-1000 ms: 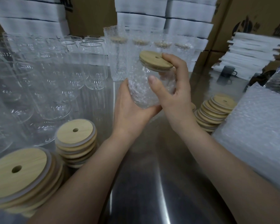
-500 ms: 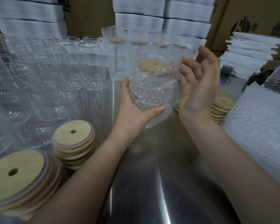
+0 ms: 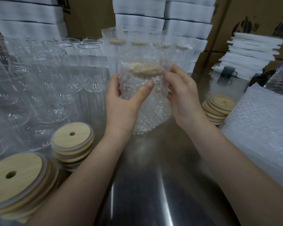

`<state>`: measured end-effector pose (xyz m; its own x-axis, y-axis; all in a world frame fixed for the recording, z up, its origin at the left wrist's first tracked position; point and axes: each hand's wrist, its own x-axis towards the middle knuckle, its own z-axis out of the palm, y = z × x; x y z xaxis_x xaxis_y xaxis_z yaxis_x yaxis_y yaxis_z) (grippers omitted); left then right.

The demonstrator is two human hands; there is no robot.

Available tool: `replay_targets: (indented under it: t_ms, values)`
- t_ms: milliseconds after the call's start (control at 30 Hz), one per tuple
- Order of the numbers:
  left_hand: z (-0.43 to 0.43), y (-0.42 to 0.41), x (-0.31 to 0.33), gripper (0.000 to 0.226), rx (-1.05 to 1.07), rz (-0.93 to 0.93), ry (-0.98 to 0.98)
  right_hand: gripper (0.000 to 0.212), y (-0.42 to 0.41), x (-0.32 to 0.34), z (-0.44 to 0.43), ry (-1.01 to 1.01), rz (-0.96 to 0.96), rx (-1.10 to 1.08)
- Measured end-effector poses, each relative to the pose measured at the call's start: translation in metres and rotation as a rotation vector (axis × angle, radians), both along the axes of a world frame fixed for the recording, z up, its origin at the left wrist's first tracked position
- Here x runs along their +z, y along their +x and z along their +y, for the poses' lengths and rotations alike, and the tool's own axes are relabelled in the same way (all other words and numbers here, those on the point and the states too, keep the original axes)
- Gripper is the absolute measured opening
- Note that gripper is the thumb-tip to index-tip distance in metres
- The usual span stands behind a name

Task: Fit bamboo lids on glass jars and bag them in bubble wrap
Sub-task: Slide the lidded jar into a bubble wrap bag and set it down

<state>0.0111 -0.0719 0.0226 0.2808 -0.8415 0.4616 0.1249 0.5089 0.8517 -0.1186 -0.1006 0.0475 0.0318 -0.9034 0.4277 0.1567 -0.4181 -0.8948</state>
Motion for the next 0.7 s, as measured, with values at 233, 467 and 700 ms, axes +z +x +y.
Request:
replay_targets:
  t_ms: [233,467,700]
  values:
    - [-0.003,-0.006,-0.007,0.138,-0.02,-0.442,0.461,0.005,-0.001,-0.004,-0.004,0.027,-0.081,-0.183]
    - [-0.003,0.006,-0.011,0.094,0.054,-0.716,0.624,0.011,-0.003,-0.003,-0.007,0.009,-0.102,-0.235]
    - [-0.006,0.009,-0.013,0.037,0.235,-0.752,0.535,0.005,-0.002,-0.004,-0.007,0.02,-0.119,-0.216]
